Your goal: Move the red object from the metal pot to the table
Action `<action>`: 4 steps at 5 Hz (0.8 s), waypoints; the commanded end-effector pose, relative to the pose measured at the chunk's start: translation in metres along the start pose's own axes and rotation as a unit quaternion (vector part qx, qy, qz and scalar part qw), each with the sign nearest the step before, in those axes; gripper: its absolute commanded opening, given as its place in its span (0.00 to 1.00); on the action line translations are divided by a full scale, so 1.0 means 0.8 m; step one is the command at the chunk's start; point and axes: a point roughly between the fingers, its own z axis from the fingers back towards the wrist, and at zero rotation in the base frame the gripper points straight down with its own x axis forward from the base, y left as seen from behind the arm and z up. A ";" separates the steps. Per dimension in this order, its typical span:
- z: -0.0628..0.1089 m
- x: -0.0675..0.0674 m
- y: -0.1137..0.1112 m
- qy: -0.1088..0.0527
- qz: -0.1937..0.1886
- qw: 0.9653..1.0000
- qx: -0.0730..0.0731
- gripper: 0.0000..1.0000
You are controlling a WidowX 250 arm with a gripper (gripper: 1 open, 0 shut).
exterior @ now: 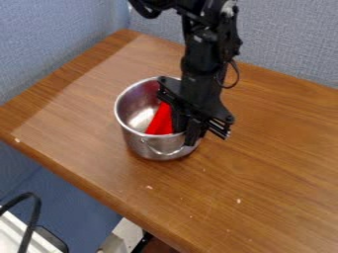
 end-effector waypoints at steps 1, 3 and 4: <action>0.016 -0.007 0.001 -0.027 -0.003 1.000 0.008 0.00; 0.034 -0.009 0.012 -0.034 -0.022 0.999 0.010 0.00; 0.053 0.004 0.024 -0.045 -0.041 0.998 0.018 0.00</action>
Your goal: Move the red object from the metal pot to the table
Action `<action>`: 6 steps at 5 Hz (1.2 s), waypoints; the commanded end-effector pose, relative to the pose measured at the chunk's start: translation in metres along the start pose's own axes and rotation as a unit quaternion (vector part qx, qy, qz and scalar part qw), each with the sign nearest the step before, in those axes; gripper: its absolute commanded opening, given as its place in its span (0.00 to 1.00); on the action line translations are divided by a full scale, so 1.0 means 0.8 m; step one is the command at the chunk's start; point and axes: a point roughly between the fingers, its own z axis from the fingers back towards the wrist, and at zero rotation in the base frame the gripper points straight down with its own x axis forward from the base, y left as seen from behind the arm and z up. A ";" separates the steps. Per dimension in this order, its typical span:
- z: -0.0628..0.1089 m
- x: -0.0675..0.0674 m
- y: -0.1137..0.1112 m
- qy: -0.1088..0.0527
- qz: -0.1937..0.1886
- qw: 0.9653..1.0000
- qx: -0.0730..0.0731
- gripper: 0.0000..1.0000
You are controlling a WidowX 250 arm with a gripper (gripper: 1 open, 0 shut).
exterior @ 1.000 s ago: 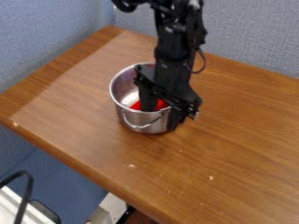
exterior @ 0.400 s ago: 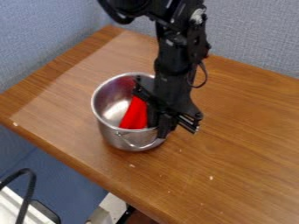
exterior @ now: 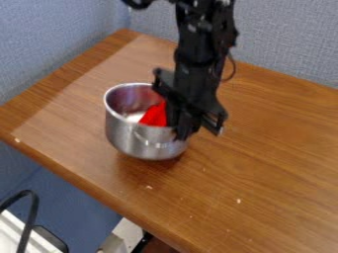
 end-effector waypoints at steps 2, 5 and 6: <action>0.061 0.036 -0.002 -0.061 0.009 0.998 0.027 0.00; 0.027 0.045 -0.099 -0.087 -0.143 0.986 0.025 0.00; 0.035 0.035 -0.083 -0.092 -0.131 0.987 0.022 0.00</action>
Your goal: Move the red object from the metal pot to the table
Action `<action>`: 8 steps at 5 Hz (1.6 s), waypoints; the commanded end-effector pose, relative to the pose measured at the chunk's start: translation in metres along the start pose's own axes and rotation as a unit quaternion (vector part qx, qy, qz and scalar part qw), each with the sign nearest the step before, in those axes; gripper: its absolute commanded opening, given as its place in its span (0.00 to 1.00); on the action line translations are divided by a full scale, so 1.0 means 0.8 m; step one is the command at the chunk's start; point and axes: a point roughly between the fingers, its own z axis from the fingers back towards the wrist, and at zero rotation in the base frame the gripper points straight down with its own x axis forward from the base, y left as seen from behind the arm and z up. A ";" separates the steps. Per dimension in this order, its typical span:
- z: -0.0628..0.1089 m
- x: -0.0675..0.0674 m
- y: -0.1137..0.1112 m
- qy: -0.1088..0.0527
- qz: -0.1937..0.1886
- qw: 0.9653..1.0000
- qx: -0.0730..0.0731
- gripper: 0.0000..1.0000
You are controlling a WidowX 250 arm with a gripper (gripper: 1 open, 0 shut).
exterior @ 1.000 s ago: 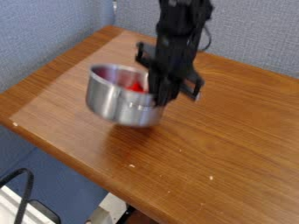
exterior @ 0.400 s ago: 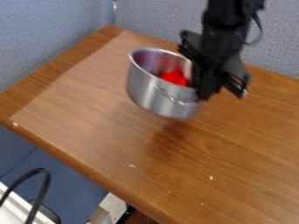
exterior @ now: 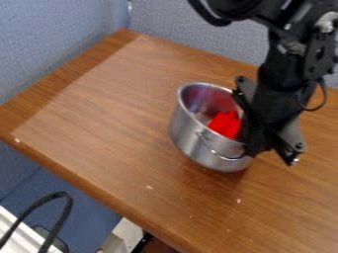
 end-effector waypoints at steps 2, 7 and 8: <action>0.027 -0.015 0.049 -0.021 0.019 0.999 0.046 0.00; -0.062 -0.009 0.095 -0.006 -0.010 0.997 0.072 0.00; -0.066 -0.018 0.108 0.002 0.016 0.998 0.067 0.00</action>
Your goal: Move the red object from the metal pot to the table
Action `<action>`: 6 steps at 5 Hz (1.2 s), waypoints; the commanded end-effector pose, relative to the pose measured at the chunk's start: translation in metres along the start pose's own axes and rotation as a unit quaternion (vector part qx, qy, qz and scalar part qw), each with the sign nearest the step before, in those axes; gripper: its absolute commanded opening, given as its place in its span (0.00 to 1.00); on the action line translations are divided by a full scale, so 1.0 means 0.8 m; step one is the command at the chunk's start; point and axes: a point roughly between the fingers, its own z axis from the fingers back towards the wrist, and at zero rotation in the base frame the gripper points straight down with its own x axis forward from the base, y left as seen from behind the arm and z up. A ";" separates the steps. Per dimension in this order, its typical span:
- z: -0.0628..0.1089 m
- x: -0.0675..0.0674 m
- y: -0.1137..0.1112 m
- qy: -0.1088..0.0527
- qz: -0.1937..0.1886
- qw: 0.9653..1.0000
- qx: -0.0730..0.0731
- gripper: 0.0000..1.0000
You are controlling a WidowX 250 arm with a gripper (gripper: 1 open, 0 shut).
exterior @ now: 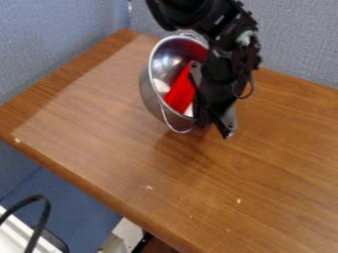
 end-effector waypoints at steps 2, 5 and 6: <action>0.000 -0.012 0.005 0.008 -0.008 1.000 -0.017 0.00; -0.011 -0.038 -0.011 -0.002 -0.034 0.999 -0.038 0.00; -0.002 -0.038 -0.003 0.002 0.002 0.999 -0.037 0.00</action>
